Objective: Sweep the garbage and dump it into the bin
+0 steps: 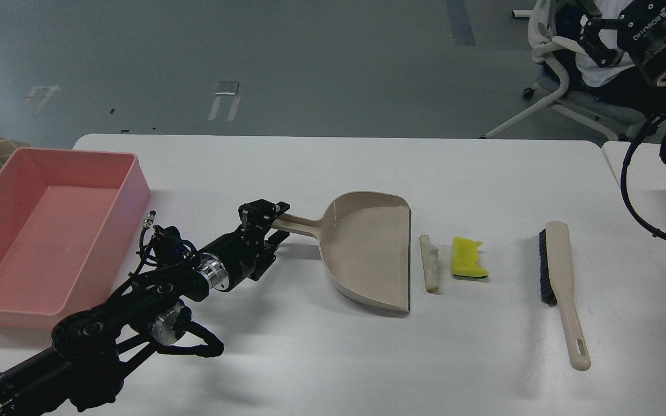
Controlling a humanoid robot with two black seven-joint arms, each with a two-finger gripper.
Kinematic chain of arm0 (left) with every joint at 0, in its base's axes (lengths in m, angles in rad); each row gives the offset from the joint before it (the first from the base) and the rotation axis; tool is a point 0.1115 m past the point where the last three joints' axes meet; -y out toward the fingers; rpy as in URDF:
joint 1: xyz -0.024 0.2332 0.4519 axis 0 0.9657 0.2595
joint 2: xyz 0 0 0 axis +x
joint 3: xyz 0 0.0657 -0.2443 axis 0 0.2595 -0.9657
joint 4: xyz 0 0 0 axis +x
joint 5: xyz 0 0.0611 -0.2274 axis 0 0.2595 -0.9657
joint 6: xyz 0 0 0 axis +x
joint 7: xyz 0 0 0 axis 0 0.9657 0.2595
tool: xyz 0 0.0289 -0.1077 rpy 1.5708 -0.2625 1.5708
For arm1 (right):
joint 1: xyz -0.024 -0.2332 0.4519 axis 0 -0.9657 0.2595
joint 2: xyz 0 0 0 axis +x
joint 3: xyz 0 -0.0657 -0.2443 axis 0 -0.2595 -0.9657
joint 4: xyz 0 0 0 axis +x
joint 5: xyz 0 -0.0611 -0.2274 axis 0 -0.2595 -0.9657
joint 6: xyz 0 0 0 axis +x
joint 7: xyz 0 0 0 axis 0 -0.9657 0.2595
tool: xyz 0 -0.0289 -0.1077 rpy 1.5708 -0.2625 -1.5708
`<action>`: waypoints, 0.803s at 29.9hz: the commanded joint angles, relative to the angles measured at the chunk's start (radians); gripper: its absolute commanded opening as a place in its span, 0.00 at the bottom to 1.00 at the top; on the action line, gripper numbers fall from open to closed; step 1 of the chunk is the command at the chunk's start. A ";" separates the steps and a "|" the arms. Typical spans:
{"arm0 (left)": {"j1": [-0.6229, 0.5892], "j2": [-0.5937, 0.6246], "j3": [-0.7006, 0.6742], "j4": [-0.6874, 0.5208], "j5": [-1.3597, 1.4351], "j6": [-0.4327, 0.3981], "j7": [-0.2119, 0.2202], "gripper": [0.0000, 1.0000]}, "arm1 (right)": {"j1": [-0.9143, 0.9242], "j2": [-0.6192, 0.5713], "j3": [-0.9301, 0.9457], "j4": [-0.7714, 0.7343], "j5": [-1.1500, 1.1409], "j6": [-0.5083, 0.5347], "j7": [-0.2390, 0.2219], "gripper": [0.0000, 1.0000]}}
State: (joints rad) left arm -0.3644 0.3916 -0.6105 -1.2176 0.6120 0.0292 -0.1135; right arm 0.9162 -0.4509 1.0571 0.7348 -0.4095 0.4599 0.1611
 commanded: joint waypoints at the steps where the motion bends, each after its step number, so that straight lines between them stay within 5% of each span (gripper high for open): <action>1: -0.004 -0.002 0.000 0.001 0.000 0.000 0.000 0.49 | 0.000 0.001 0.000 0.000 0.000 0.000 0.000 1.00; 24: -0.021 -0.020 0.001 0.001 0.000 0.001 0.006 0.34 | 0.000 0.000 0.000 0.000 0.000 -0.004 0.002 1.00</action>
State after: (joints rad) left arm -0.3839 0.3712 -0.6105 -1.2164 0.6121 0.0309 -0.1062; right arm 0.9147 -0.4500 1.0569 0.7348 -0.4095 0.4552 0.1621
